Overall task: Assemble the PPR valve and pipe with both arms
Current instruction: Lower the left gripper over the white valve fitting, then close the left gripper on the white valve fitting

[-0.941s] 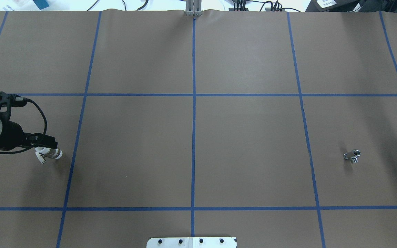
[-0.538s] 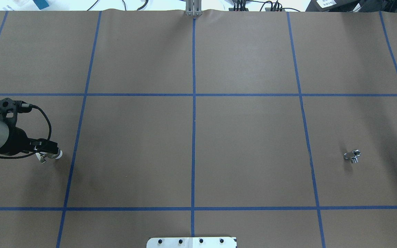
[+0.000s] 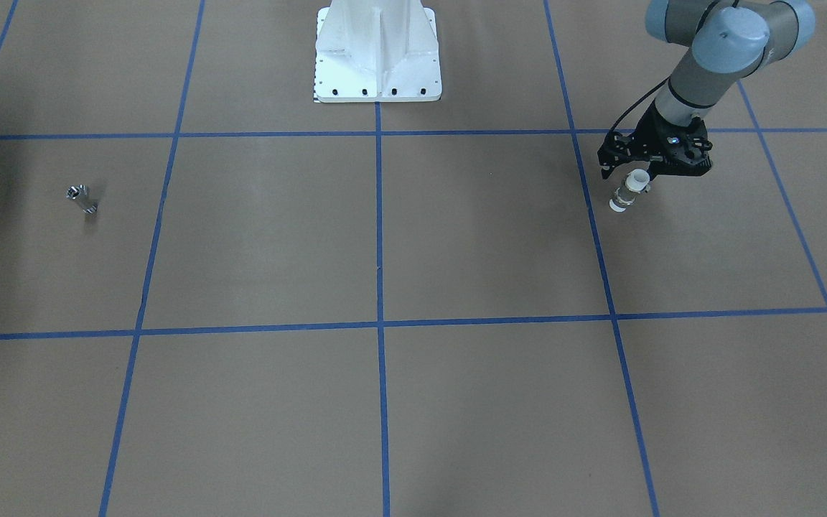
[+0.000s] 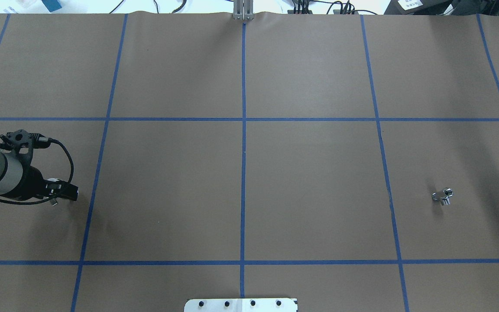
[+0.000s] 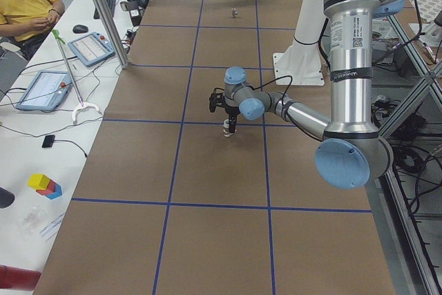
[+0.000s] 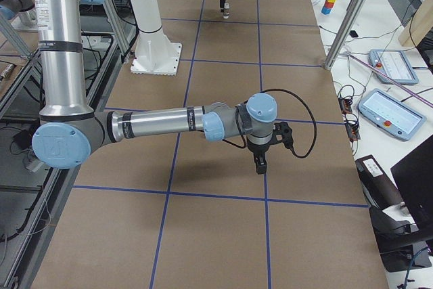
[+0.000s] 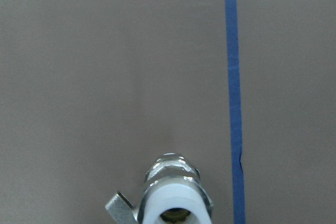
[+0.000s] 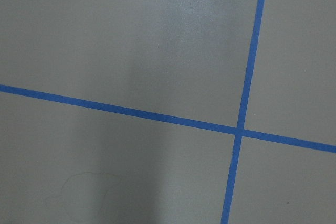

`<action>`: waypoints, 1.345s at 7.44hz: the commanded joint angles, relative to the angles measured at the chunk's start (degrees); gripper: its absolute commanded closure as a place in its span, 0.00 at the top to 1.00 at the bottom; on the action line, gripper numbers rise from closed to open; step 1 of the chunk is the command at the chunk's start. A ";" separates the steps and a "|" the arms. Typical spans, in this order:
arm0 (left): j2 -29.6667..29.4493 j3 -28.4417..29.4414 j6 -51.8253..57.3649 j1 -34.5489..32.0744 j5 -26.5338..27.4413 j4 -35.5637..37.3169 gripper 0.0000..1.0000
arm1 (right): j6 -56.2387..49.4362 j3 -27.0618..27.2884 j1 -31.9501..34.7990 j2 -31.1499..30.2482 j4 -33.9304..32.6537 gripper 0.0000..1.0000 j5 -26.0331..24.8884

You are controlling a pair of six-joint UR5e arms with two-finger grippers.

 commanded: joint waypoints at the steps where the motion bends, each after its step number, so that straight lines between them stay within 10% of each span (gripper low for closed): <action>1: -0.02 0.39 1.69 -0.04 -0.12 0.05 0.87 | 0.07 0.04 -0.03 0.00 0.06 1.00 0.00; 10: -0.81 1.45 4.77 -0.04 -0.74 0.14 0.87 | -0.01 0.04 0.06 0.00 -0.03 1.00 0.00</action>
